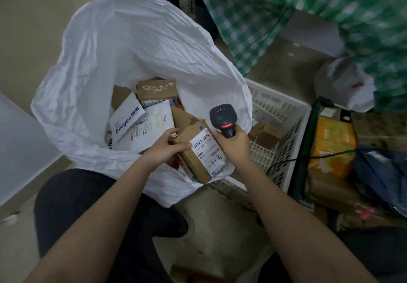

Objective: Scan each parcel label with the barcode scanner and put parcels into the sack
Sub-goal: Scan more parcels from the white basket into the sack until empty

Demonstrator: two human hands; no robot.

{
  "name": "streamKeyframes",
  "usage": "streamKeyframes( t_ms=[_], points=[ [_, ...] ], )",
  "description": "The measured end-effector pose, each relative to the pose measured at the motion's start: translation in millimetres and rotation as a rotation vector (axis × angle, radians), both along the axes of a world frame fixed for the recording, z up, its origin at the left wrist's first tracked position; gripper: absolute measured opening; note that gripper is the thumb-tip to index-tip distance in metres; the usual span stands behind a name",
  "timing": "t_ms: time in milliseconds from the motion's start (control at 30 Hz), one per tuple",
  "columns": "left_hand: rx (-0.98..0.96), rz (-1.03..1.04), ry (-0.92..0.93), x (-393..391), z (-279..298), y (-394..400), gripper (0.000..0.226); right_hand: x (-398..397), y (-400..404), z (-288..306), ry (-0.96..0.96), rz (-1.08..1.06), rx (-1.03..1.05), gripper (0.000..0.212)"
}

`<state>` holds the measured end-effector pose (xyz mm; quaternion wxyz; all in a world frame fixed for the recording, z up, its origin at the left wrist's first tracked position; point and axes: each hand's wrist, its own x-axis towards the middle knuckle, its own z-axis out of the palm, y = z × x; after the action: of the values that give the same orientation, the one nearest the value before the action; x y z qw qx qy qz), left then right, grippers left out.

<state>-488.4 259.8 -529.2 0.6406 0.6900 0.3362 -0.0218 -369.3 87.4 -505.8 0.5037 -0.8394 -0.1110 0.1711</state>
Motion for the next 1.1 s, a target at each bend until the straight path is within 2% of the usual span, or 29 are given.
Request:
streamKeyframes(
  t_ms=[100,267,400,500,900,1100],
  points=[
    [0.017,0.038,-0.028,-5,3,-4,0.068,-1,-34,16,0.037,0.079,0.006,0.018],
    [0.074,0.066,-0.055,-8,3,-11,0.060,-15,-85,21,0.042,0.284,-0.201,0.015],
    [0.079,0.081,-0.054,-8,7,-18,0.061,-27,-93,16,0.075,0.325,-0.211,0.027],
    [0.075,0.086,-0.049,-9,9,-20,0.062,-31,-93,19,0.062,0.351,-0.220,0.027],
    [0.064,0.085,-0.026,-11,13,-23,0.064,-32,-93,28,0.080,0.325,-0.228,0.025],
    [0.078,0.206,-0.123,-15,32,-18,0.053,-35,-84,40,0.058,0.178,-0.039,0.021]
  ],
)
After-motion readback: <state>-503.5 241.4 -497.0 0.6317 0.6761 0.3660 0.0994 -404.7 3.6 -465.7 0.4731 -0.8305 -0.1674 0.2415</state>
